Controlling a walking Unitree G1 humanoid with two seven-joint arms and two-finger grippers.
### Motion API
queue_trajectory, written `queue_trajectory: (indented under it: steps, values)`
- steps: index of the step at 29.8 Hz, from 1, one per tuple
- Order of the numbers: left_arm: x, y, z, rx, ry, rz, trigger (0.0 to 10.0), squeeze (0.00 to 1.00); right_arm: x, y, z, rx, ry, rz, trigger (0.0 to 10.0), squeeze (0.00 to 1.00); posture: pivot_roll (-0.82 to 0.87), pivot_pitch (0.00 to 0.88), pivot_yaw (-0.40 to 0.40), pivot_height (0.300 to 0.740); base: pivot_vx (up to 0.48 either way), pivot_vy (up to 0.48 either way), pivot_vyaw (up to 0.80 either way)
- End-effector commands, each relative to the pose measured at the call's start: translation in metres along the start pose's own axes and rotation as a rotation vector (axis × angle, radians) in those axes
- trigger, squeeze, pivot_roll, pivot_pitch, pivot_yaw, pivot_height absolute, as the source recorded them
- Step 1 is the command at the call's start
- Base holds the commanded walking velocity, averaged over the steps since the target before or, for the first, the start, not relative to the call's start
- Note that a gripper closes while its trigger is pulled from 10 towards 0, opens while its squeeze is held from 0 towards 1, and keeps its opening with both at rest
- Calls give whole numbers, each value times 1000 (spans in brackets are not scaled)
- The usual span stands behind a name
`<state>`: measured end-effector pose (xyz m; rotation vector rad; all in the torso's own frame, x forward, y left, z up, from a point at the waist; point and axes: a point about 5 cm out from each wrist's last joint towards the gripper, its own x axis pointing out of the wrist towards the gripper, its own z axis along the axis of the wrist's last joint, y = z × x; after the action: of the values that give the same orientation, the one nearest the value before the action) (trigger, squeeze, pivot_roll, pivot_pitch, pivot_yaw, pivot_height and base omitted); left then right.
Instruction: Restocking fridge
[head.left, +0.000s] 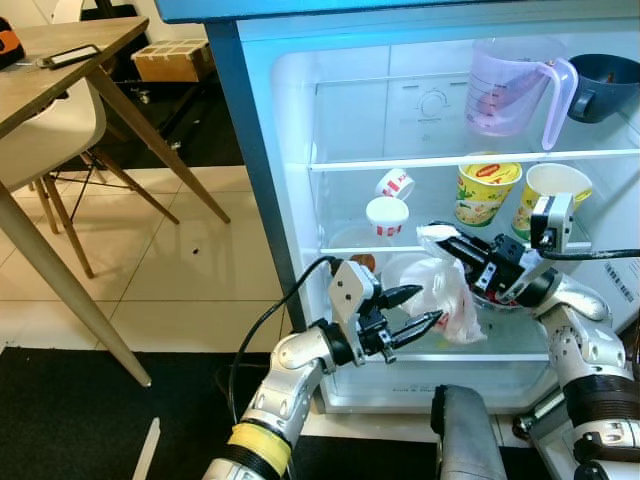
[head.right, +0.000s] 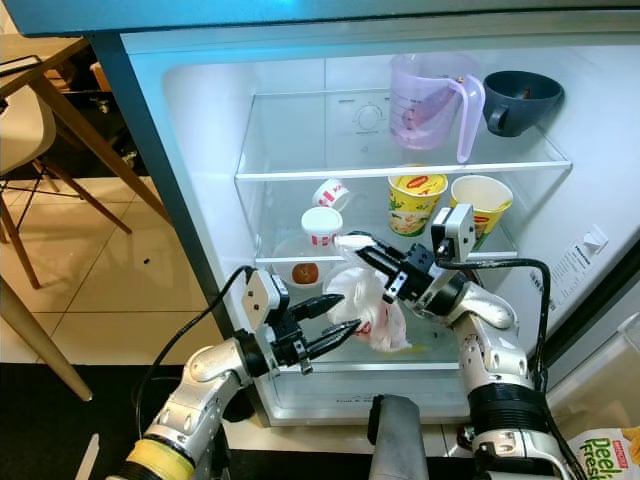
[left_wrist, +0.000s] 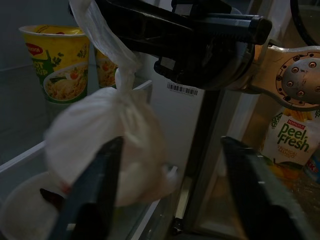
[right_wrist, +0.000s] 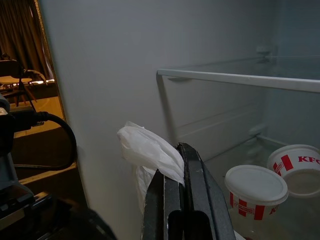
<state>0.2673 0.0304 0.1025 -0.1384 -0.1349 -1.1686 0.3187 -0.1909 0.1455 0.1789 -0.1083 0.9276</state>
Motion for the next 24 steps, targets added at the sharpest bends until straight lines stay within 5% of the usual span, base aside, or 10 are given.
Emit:
queue_trajectory:
  steps: [1,10,17,18,24]
  values:
    - [-4,-1,-1,-4,12,-3,10000,1000,2,-2,2,3,-25,-12,0,0,-43,19,51,395,0,0,0]
    - [-9,-13,-10,-86,41,-96,10000,1000,0,-14,15,-38,-59,-104,0,0,-43,13,47,395,0,0,0]
    - [-25,-32,-33,-156,156,-200,10000,1000,1,-10,39,-39,-162,-26,0,0,-45,16,51,395,0,0,0]
    - [-29,-35,-37,-169,177,-218,10000,0,3,-8,44,-44,-180,-8,0,0,-45,16,51,395,0,0,0]
    - [-38,-42,-45,-194,223,-246,10000,0,8,-6,56,-74,-212,20,0,0,-44,18,49,395,0,0,0]
